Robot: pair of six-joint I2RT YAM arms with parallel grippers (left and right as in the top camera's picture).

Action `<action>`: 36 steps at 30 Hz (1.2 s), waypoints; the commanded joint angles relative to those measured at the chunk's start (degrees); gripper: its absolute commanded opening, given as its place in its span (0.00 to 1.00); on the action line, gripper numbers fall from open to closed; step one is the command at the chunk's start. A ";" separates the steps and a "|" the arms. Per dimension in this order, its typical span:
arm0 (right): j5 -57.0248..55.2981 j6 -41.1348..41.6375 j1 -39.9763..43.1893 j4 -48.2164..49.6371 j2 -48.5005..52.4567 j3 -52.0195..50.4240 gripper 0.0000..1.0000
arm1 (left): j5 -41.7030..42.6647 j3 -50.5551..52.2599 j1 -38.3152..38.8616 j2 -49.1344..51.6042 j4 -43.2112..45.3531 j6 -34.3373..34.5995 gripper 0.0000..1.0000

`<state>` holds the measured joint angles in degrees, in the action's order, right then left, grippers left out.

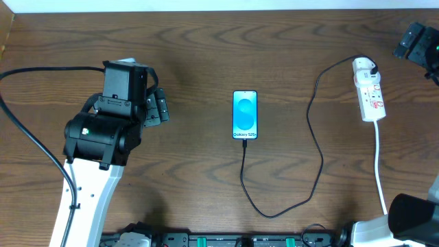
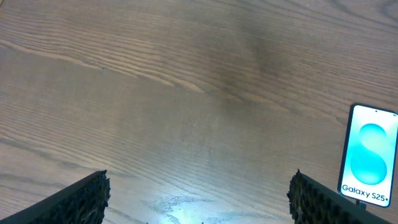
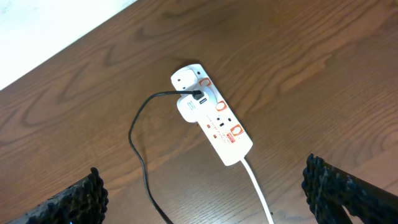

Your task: Plug charger to phone and switch on socket

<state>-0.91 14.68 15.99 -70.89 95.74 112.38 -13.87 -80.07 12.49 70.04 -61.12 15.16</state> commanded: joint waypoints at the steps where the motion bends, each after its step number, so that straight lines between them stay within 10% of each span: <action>1: -0.46 0.74 -0.33 -0.09 -0.48 0.37 0.99 | -0.52 -0.31 0.07 0.04 -0.13 -0.31 0.92; 24: -0.46 0.74 -0.28 -0.09 -0.48 0.37 0.99 | -0.55 0.55 0.11 -0.70 -0.13 -0.31 0.92; 36: -0.46 0.74 -0.28 -0.09 -0.48 0.37 0.99 | -0.52 18.97 0.11 -15.26 7.80 -0.28 0.92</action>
<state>-0.93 14.68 15.99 -70.91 95.74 112.38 -13.85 -65.49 12.49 58.72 -55.40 15.16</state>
